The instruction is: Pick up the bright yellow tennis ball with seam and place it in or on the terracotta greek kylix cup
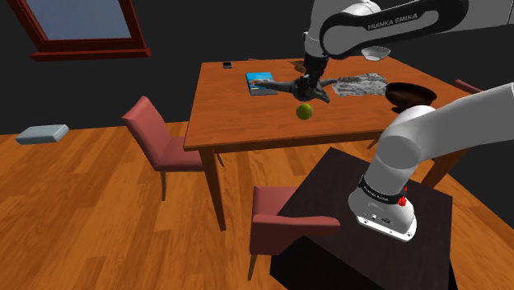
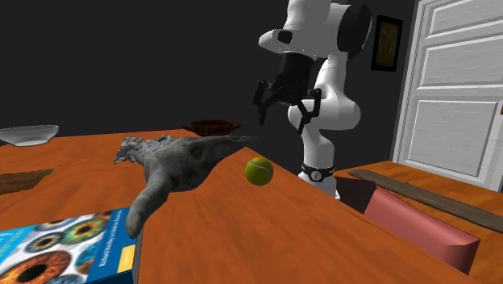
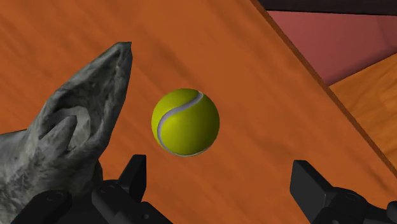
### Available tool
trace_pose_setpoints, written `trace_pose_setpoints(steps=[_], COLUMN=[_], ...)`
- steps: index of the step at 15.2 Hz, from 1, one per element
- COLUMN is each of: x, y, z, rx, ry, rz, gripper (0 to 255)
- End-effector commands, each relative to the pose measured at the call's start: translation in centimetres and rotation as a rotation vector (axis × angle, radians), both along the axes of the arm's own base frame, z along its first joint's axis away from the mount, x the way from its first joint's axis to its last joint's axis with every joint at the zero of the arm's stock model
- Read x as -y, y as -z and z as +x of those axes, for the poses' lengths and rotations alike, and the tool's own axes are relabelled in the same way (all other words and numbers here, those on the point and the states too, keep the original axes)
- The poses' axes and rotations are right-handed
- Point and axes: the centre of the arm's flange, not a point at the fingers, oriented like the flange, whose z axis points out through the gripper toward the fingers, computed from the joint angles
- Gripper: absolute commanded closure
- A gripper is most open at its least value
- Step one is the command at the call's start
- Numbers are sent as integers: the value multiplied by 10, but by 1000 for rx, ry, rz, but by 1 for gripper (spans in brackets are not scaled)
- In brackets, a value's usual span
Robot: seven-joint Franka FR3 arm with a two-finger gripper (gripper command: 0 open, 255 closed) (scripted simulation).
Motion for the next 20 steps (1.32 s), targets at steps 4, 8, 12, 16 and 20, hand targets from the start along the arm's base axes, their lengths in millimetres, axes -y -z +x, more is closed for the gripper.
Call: trace_pose_setpoints(steps=[4, 8, 12, 16, 20], x=[29, 35, 41, 41, 41], y=[55, 74, 97, 97, 97], z=[10, 14, 18, 18, 18], rx=[43, 46, 46, 46, 46], ry=[76, 82, 82, 82, 82], rz=[-40, -43, -43, -43, -43], gripper=[0, 0, 0, 0, 0])
